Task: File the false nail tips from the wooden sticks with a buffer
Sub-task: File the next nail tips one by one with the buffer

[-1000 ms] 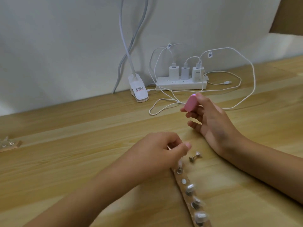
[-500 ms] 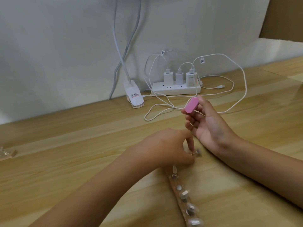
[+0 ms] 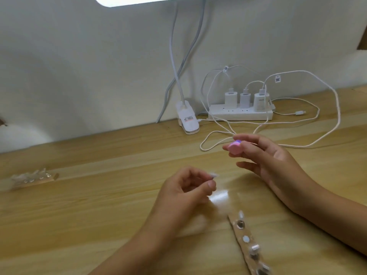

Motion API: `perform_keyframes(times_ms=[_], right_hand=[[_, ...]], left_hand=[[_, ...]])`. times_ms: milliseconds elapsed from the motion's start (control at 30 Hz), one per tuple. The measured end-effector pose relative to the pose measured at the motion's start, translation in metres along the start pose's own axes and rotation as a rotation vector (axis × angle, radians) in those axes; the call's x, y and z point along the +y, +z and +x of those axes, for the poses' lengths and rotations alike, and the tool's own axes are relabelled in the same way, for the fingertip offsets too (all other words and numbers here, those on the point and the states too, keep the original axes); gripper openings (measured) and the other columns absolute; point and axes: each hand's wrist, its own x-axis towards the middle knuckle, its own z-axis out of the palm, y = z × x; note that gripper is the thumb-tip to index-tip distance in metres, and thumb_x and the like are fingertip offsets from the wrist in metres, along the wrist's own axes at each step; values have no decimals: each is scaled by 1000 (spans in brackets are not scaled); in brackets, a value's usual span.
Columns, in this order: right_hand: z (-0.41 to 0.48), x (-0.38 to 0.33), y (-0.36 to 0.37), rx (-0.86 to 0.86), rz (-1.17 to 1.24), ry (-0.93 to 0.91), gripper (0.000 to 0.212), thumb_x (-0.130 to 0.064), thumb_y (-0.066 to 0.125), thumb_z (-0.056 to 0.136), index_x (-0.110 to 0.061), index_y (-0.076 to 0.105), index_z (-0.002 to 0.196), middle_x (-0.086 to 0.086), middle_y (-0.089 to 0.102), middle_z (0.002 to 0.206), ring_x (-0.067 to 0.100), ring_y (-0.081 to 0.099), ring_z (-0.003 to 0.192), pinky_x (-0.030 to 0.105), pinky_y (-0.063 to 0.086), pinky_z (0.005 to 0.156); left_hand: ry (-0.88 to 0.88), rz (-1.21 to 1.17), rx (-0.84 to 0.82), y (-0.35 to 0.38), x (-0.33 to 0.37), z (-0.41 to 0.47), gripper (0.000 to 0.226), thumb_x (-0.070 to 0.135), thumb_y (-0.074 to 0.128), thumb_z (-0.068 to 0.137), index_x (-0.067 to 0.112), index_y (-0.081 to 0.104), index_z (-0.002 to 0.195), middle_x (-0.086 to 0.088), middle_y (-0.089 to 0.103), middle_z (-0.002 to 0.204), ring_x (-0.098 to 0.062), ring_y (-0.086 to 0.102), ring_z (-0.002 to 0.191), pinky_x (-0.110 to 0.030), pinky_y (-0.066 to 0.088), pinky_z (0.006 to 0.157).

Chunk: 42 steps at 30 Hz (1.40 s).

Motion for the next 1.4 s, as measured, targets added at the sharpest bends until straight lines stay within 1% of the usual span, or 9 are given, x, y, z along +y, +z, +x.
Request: perform_keyframes(times_ms=[133, 200, 367, 500, 633, 833, 1000, 1100, 1400], right_hand=[[-12, 3, 9, -123, -113, -128, 27, -36, 77, 77, -20, 66, 95, 2, 74, 109, 15, 68, 106, 20, 54, 83], [-15, 4, 13, -162, -181, -162, 27, -40, 80, 73, -24, 66, 89, 1, 74, 109, 13, 68, 107, 18, 53, 84], [-17, 4, 12, -191, -278, -212, 22, -40, 76, 77, -28, 66, 92, -3, 72, 113, 16, 66, 110, 31, 54, 91], [-20, 5, 14, -259, -331, -238, 19, -40, 70, 80, -28, 66, 94, 2, 72, 111, 20, 68, 104, 31, 55, 88], [-17, 5, 13, -298, -364, -153, 23, -48, 71, 81, -29, 66, 91, 6, 73, 103, 22, 69, 100, 52, 52, 93], [-18, 6, 14, -304, -369, -204, 31, -57, 70, 75, -31, 66, 92, 6, 72, 104, 28, 67, 100, 58, 49, 92], [-23, 6, 14, -302, -387, -290, 17, -40, 66, 83, -28, 64, 96, 5, 71, 106, 24, 67, 100, 42, 53, 87], [-19, 7, 14, -322, -349, -153, 25, -46, 68, 78, -26, 65, 93, 6, 72, 104, 30, 67, 99, 53, 50, 94], [-20, 7, 11, -304, -338, -178, 20, -36, 73, 87, -19, 64, 92, 6, 73, 102, 34, 67, 98, 49, 51, 89]], left_hand=[[95, -12, 52, 1, -7, -5, 22, 12, 79, 78, 31, 68, 78, 3, 72, 80, -9, 64, 73, -19, 50, 69], [121, -4, 39, -2, -7, -6, 15, 20, 78, 75, 30, 68, 80, 5, 72, 82, -6, 65, 76, -16, 49, 71], [119, 64, -6, -4, -7, -8, 17, 11, 75, 83, 24, 67, 77, 10, 74, 84, -1, 66, 77, -13, 49, 69], [116, 71, -2, -3, -6, -9, 18, 8, 74, 83, 22, 67, 74, 5, 74, 82, -4, 67, 77, -17, 50, 68], [125, 100, 6, -1, -5, -9, 21, 9, 76, 81, 26, 68, 71, 4, 74, 80, -4, 67, 75, -15, 49, 67], [124, 105, 12, -1, -4, -11, 20, 8, 76, 80, 24, 69, 71, 4, 73, 77, -4, 66, 72, -14, 49, 65], [127, 99, 11, -1, -5, -12, 16, 7, 76, 80, 20, 70, 72, 1, 73, 77, -8, 67, 73, -17, 52, 69], [138, 99, 4, -1, -5, -13, 16, 7, 76, 80, 20, 70, 72, 0, 73, 77, -6, 67, 72, -15, 50, 66], [146, 123, 3, -2, -6, -14, 19, 7, 75, 80, 24, 70, 72, 2, 73, 76, -4, 66, 70, -13, 48, 63]])
